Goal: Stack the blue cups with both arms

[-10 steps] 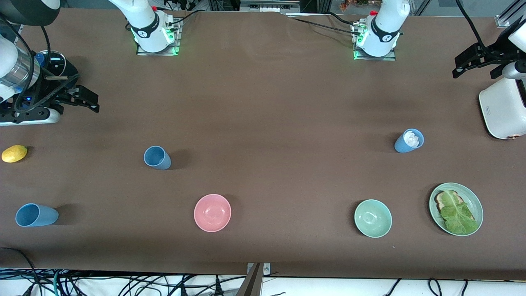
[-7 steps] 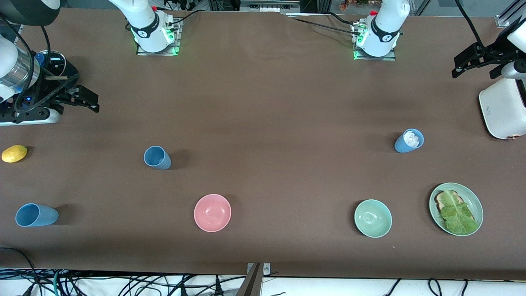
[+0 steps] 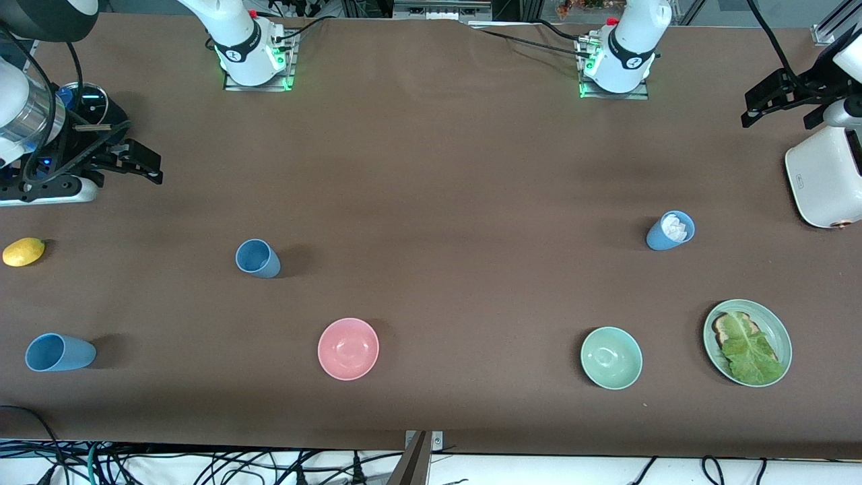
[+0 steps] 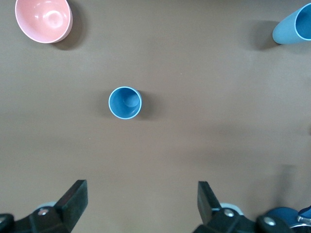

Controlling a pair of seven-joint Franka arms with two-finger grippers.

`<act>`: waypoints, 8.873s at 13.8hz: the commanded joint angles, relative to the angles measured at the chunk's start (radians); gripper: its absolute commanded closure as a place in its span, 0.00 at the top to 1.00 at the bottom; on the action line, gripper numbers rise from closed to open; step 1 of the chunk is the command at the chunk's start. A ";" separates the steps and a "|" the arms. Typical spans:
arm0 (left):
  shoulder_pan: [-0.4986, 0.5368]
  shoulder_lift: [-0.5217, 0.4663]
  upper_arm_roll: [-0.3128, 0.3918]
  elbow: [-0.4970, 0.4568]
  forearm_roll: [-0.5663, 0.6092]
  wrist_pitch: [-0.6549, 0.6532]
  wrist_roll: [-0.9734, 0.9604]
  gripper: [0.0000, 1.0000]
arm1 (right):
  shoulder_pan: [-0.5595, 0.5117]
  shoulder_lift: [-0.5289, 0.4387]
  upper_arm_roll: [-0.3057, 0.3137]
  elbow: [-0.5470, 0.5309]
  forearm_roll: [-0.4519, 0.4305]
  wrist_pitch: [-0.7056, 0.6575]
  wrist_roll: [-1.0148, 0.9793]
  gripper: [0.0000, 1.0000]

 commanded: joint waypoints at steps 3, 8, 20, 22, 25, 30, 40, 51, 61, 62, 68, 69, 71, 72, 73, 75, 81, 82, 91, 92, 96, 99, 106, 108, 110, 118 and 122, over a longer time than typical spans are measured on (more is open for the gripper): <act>0.001 0.012 0.001 0.024 -0.012 -0.012 0.018 1.00 | -0.002 0.002 0.000 0.021 0.006 -0.013 -0.010 1.00; 0.000 0.012 -0.001 0.026 -0.012 -0.011 0.018 1.00 | -0.002 0.004 0.001 0.020 0.008 -0.015 -0.009 1.00; 0.000 0.012 -0.001 0.026 -0.014 -0.011 0.018 1.00 | -0.001 -0.004 0.004 0.021 0.009 -0.015 -0.009 1.00; 0.000 0.013 -0.001 0.027 -0.014 -0.011 0.018 1.00 | -0.001 -0.004 0.004 0.021 0.009 -0.015 -0.009 1.00; 0.000 0.012 -0.001 0.027 -0.014 -0.011 0.018 1.00 | -0.001 -0.004 0.004 0.021 0.009 -0.015 -0.009 1.00; 0.000 0.012 -0.001 0.027 -0.014 -0.011 0.018 1.00 | -0.001 -0.004 0.004 0.021 0.009 -0.015 -0.009 1.00; -0.007 0.013 -0.001 0.027 -0.017 -0.009 0.012 1.00 | -0.001 -0.003 0.004 0.018 0.011 -0.015 -0.009 1.00; 0.001 0.029 0.001 0.078 -0.061 -0.015 0.005 1.00 | -0.001 -0.001 0.003 0.003 0.012 -0.015 -0.009 1.00; 0.088 0.194 0.005 0.064 -0.050 -0.047 0.050 1.00 | -0.001 -0.003 0.003 -0.008 0.012 -0.010 -0.009 1.00; 0.108 0.220 0.005 0.063 -0.050 -0.032 0.111 1.00 | -0.001 -0.003 0.003 -0.009 0.012 -0.012 -0.009 1.00; 0.161 0.268 0.007 -0.047 -0.049 0.133 0.227 1.00 | -0.001 -0.001 0.003 -0.009 0.014 -0.006 -0.007 1.00; 0.162 0.268 0.007 -0.081 -0.049 0.175 0.239 1.00 | -0.001 0.000 0.003 -0.009 0.014 -0.006 -0.009 1.00; 0.165 0.269 0.008 -0.158 -0.049 0.276 0.273 1.00 | -0.001 0.002 0.003 -0.009 0.014 -0.004 -0.007 1.00; 0.167 0.268 0.008 -0.193 -0.049 0.320 0.279 1.00 | -0.001 0.005 0.003 -0.009 0.012 -0.001 -0.007 1.00; 0.165 0.268 0.010 -0.221 -0.049 0.359 0.281 1.00 | 0.001 0.005 0.004 -0.009 0.012 -0.001 -0.007 1.00; 0.165 0.266 0.010 -0.276 -0.049 0.431 0.282 1.00 | 0.001 0.004 0.004 -0.009 0.012 -0.003 -0.007 1.00; 0.150 0.268 0.045 -0.425 -0.050 0.638 0.341 1.00 | -0.001 0.004 0.004 -0.009 0.012 -0.003 -0.007 1.00; 0.148 0.269 0.045 -0.451 -0.050 0.676 0.341 1.00 | 0.001 0.005 0.004 -0.009 0.012 -0.003 -0.007 1.00; 0.159 0.285 0.059 -0.601 -0.057 0.893 0.380 1.00 | 0.001 0.004 0.004 -0.009 0.012 -0.003 -0.007 1.00; 0.162 0.289 0.059 -0.606 -0.061 0.908 0.391 1.00 | 0.001 0.004 0.004 -0.009 0.012 -0.003 -0.007 1.00; 0.162 0.320 0.058 -0.609 -0.064 0.943 0.393 1.00 | 0.001 0.004 0.004 -0.009 0.012 -0.003 -0.007 1.00; 0.161 0.344 0.058 -0.609 -0.064 0.980 0.391 1.00 | 0.001 0.004 0.004 -0.014 0.012 -0.003 -0.007 1.00; 0.139 0.372 0.058 -0.632 -0.066 1.057 0.391 1.00 | 0.001 0.004 0.004 -0.017 0.012 -0.001 -0.006 1.00; 0.132 0.371 0.058 -0.646 -0.066 1.068 0.391 1.00 | 0.001 0.004 0.004 -0.017 0.012 -0.001 -0.006 1.00; 0.130 0.369 0.058 -0.663 -0.073 1.101 0.391 1.00 | 0.001 0.005 0.006 -0.017 0.012 -0.001 -0.007 1.00; 0.124 0.371 0.058 -0.701 -0.081 1.164 0.391 0.12 | 0.001 0.023 0.006 -0.023 0.012 0.014 -0.007 1.00; 0.122 0.368 0.058 -0.703 -0.089 1.165 0.396 0.00 | 0.001 0.042 0.007 -0.054 0.012 0.069 -0.006 1.00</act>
